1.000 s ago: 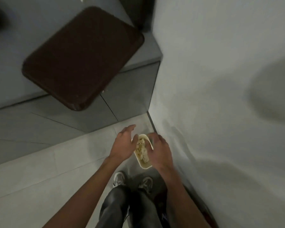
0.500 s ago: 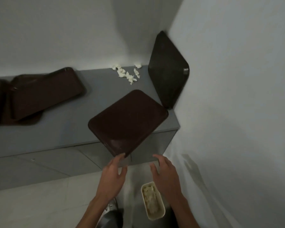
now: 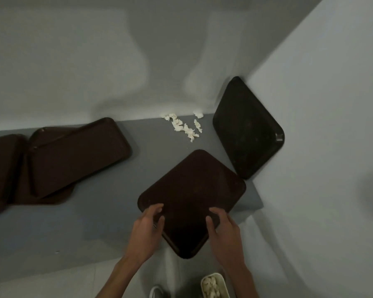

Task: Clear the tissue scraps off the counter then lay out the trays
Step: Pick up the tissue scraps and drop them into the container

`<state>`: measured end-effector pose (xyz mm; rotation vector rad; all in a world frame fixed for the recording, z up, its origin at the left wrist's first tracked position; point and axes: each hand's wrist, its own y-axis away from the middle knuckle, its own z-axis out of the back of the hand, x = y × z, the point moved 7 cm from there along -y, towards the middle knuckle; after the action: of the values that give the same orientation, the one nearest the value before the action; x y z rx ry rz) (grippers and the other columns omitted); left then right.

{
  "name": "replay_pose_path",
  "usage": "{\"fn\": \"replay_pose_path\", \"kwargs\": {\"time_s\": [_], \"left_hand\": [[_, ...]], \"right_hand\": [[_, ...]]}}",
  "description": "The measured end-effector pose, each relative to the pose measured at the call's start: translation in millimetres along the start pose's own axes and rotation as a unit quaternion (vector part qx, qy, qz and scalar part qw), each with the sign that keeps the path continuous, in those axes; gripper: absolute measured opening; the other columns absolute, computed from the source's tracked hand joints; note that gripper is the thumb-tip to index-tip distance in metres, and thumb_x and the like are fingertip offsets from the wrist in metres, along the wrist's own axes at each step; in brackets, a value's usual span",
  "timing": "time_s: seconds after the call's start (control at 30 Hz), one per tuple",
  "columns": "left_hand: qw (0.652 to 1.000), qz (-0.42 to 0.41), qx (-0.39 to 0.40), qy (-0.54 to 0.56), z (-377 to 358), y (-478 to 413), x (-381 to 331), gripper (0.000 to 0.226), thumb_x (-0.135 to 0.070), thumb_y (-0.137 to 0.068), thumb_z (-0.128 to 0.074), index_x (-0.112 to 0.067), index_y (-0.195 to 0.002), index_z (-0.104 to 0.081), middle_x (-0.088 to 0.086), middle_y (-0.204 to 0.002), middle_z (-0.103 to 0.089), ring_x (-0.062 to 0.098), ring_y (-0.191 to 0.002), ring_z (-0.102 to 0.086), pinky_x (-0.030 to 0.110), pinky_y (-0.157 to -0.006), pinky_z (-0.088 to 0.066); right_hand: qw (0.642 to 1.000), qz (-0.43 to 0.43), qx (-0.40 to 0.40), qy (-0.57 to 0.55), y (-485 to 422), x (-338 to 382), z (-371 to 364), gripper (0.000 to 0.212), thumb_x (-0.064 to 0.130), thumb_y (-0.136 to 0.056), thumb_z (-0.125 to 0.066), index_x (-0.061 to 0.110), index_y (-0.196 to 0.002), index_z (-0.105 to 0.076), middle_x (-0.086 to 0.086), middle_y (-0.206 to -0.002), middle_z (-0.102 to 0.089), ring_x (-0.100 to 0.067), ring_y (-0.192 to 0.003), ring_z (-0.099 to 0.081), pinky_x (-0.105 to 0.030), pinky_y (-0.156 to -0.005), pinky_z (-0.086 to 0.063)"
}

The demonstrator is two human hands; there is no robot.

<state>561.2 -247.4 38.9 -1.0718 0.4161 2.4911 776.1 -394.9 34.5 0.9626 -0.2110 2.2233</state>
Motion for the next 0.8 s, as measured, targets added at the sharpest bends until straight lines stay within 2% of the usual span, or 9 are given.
{"fn": "replay_pose_path", "kwargs": {"time_s": [0.13, 0.2, 0.27, 0.4, 0.5, 0.57, 0.63, 0.73, 0.8], "left_hand": [[1.0, -0.012, -0.007, -0.003, 10, -37, 0, 0.036, -0.019, -0.099, -0.064, -0.027, -0.134, -0.06, -0.01, -0.125, -0.068, -0.002, -0.094, -0.065, 0.001, -0.078, -0.044], [1.0, -0.019, -0.012, 0.0, 10, -59, -4, 0.036, -0.019, -0.1, -0.063, -0.027, -0.134, -0.059, -0.01, -0.126, -0.068, 0.0, -0.106, -0.065, 0.006, -0.089, -0.047], [1.0, -0.025, -0.017, 0.006, 9, -82, -10, 0.034, -0.02, -0.1, -0.063, -0.026, -0.133, -0.06, -0.01, -0.127, -0.069, 0.004, -0.116, -0.064, 0.018, -0.098, -0.05], [0.999, -0.032, -0.02, -0.006, 2, -135, -24, 0.028, -0.019, -0.099, -0.062, -0.024, -0.126, -0.065, -0.011, -0.122, -0.071, 0.006, -0.111, -0.067, 0.02, -0.097, -0.05], [0.999, -0.027, -0.028, -0.019, -7, -171, -38, 0.028, -0.013, -0.098, -0.063, -0.021, -0.125, -0.066, -0.008, -0.12, -0.07, 0.008, -0.109, -0.065, 0.013, -0.094, -0.043], [0.999, -0.02, -0.026, -0.018, -14, -193, -46, 0.031, -0.012, -0.098, -0.063, -0.022, -0.127, -0.065, -0.005, -0.124, -0.068, 0.011, -0.113, -0.063, 0.016, -0.095, -0.043], [0.999, -0.028, -0.021, -0.02, -18, -208, -54, 0.033, -0.013, -0.099, -0.061, -0.023, -0.131, -0.063, -0.006, -0.13, -0.065, 0.005, -0.115, -0.059, 0.016, -0.097, -0.042], [0.999, -0.032, -0.02, -0.018, -23, -222, -62, 0.034, -0.017, -0.101, -0.06, -0.025, -0.134, -0.061, -0.009, -0.133, -0.062, -0.005, -0.113, -0.052, 0.011, -0.095, -0.04], [0.999, -0.024, -0.024, -0.007, -25, -232, -63, 0.033, -0.019, -0.102, -0.059, -0.027, -0.134, -0.06, -0.011, -0.132, -0.061, -0.003, -0.114, -0.054, 0.012, -0.096, -0.041]], "right_hand": [[1.0, 0.018, 0.004, -0.004, -35, 24, -2, 0.027, 0.042, -0.105, -0.055, 0.038, -0.132, -0.057, 0.016, -0.127, -0.06, -0.003, -0.112, -0.058, -0.016, -0.089, -0.044], [1.0, 0.029, 0.003, -0.004, -59, 30, -3, 0.028, 0.041, -0.105, -0.057, 0.036, -0.133, -0.058, 0.016, -0.126, -0.062, -0.001, -0.111, -0.059, -0.019, -0.092, -0.049], [0.999, 0.031, 0.009, -0.007, -88, 33, -4, 0.029, 0.04, -0.104, -0.058, 0.036, -0.133, -0.058, 0.015, -0.125, -0.063, 0.001, -0.11, -0.058, -0.02, -0.094, -0.05], [0.999, 0.05, 0.018, 0.003, -153, 37, -11, 0.031, 0.035, -0.102, -0.064, 0.032, -0.133, -0.06, 0.013, -0.127, -0.065, 0.004, -0.111, -0.057, -0.011, -0.09, -0.045], [0.998, 0.053, 0.026, -0.002, -211, 35, -18, 0.033, 0.03, -0.101, -0.067, 0.028, -0.133, -0.061, 0.009, -0.13, -0.067, -0.004, -0.117, -0.064, -0.017, -0.093, -0.051], [0.998, 0.049, 0.035, 0.005, -252, 35, -26, 0.033, 0.03, -0.1, -0.068, 0.027, -0.132, -0.06, 0.006, -0.132, -0.066, -0.009, -0.119, -0.065, -0.025, -0.097, -0.055], [0.997, 0.05, 0.056, 0.02, -288, 37, -36, 0.034, 0.03, -0.1, -0.069, 0.027, -0.132, -0.059, 0.004, -0.133, -0.064, -0.012, -0.121, -0.064, -0.027, -0.096, -0.056], [0.988, 0.101, 0.082, 0.08, -334, 46, -57, 0.035, 0.028, -0.101, -0.067, 0.025, -0.134, -0.057, 0.0, -0.132, -0.062, -0.017, -0.12, -0.062, -0.025, -0.089, -0.05], [0.98, 0.136, 0.078, 0.122, -363, 55, -71, 0.037, 0.025, -0.101, -0.065, 0.024, -0.137, -0.057, -0.006, -0.136, -0.058, -0.023, -0.122, -0.06, -0.034, -0.095, -0.052]]}}
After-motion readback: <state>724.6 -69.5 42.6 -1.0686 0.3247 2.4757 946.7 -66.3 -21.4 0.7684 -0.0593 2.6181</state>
